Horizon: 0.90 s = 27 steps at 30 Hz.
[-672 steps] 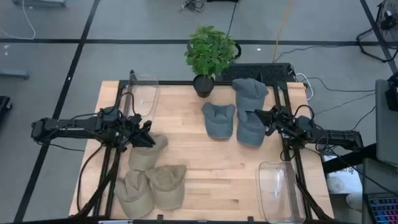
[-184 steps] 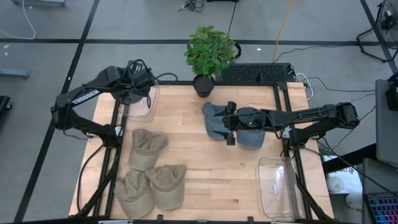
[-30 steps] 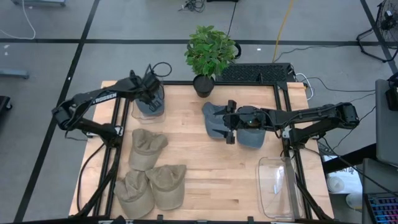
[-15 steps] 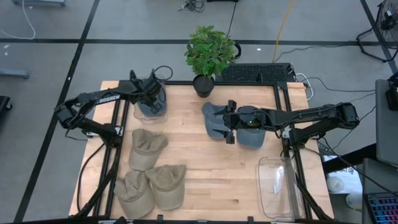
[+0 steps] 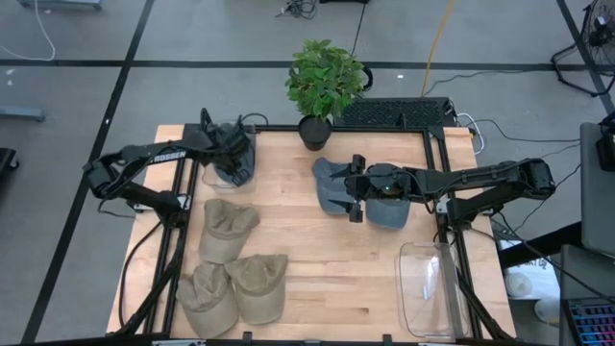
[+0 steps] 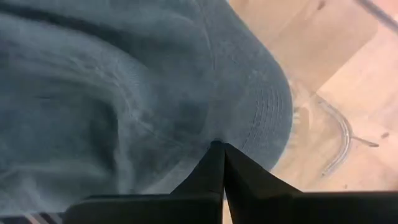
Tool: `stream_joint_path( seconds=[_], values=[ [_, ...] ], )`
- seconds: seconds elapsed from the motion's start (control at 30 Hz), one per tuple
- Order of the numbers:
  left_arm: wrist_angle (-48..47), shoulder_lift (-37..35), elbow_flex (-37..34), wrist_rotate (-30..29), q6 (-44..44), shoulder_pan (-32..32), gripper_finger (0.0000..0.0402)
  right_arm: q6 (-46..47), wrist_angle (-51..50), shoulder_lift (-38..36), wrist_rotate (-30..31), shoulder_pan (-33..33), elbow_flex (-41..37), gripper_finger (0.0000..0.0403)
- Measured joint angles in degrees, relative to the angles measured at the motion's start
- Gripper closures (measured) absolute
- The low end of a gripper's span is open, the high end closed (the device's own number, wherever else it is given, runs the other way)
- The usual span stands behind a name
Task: Pick & Place hat
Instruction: Put the top blue cap into the left transparent bin
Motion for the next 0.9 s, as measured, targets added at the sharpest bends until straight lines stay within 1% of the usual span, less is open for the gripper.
stream_joint_path(
  seconds=[0.07, 0.13, 0.23, 0.33, 0.47, 0.57, 0.73, 0.83, 0.9],
  values=[
    [1.68, 1.68, -0.58, 1.31, -0.7, 0.21, 0.0398, -0.03, -0.01, 0.01, -0.02, 0.0, -0.01, 0.009],
    [0.77, 2.29, -0.56, 3.18, -0.82, -0.04, 0.0399, -0.13, 0.14, 0.0, 0.0, -0.01, -0.01, 0.009],
    [-2.6, 0.06, 1.11, 2.22, -1.09, -1.12, 0.0399, -0.19, 0.37, 0.0, -0.02, -0.09, -0.01, 0.009],
    [-5.51, -4.4, 4.92, -1.62, 0.17, -2.84, 0.0397, -0.17, 0.62, 0.0, -0.05, -0.09, -0.01, 0.009],
    [-10.47, -8.57, 9.37, -9.0, 0.45, -4.32, 0.0399, -0.12, 0.57, 0.0, -0.21, -0.09, -0.01, 0.009],
    [-9.25, -11.38, 10.35, -10.66, -0.17, -3.4, 0.0396, -0.1, 0.58, 0.0, -0.2, -0.09, -0.01, 0.009],
    [-8.64, -10.67, 8.37, -10.42, -0.04, 0.26, 0.0399, 0.02, 0.59, 0.0, -0.22, -0.18, -0.01, 0.009],
    [-5.83, -8.16, 4.38, -9.29, 0.39, 3.22, 0.0396, 0.24, 0.56, 0.0, -0.22, -0.2, -0.01, 0.009],
    [-2.23, -5.95, 0.85, -6.94, 0.94, 4.98, 0.0397, 0.27, 0.56, 0.0, -0.22, -0.2, -0.01, 0.009]
  ],
)
